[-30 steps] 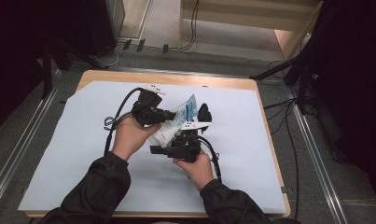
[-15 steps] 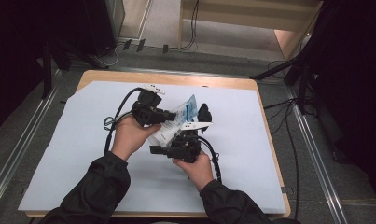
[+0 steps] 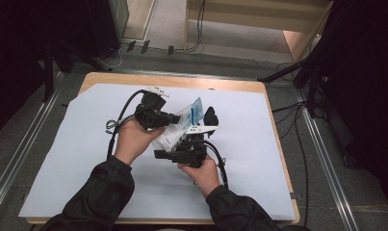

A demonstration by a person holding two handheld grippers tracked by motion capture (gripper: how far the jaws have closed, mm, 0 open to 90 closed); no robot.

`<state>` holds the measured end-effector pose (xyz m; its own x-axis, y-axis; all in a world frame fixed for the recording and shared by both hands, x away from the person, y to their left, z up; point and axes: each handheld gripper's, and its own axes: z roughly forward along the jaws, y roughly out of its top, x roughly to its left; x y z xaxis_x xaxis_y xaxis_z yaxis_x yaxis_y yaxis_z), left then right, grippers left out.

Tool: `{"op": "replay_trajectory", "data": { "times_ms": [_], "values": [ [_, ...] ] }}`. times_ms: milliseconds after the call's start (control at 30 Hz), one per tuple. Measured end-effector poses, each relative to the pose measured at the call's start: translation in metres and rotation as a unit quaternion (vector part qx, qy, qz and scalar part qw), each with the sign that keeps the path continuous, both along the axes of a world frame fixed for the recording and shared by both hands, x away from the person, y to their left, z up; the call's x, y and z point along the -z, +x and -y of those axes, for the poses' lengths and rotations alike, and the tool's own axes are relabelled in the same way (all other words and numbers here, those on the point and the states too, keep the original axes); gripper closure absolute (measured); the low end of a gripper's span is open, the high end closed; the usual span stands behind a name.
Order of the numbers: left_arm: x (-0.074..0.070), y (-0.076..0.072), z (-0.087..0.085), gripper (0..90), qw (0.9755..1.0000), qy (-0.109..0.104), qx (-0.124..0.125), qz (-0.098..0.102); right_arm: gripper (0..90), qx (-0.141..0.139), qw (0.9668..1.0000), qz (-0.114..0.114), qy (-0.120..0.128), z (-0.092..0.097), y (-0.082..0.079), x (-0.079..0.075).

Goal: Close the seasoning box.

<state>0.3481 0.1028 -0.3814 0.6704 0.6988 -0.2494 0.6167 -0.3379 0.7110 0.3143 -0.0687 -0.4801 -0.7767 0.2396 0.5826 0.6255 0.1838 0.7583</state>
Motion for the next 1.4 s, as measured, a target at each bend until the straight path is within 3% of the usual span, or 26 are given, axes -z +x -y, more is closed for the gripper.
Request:
{"op": "replay_trajectory", "data": {
  "times_ms": [267,567,933,1400],
  "values": [
    [0.0026,0.0010,0.0001,90.0,0.9999,0.009,-0.006,0.002,63.9,0.001,1.0000,-0.003,-0.004,0.0000,0.0018,0.0016],
    [0.0014,0.0007,0.0002,90.0,1.0000,0.003,-0.001,-0.005,63.8,0.000,1.0000,-0.003,-0.001,-0.0003,0.0006,0.0007],
    [-0.0002,-0.0024,0.0035,90.0,0.9999,0.009,-0.006,0.002,59.8,0.014,0.9995,0.018,-0.021,-0.0042,-0.0056,-0.0027],
    [-0.0016,-0.0015,0.0029,88.1,1.0000,-0.002,0.000,-0.006,63.7,0.012,0.9999,-0.001,0.003,-0.0007,-0.0037,-0.0020]
  ]
}}
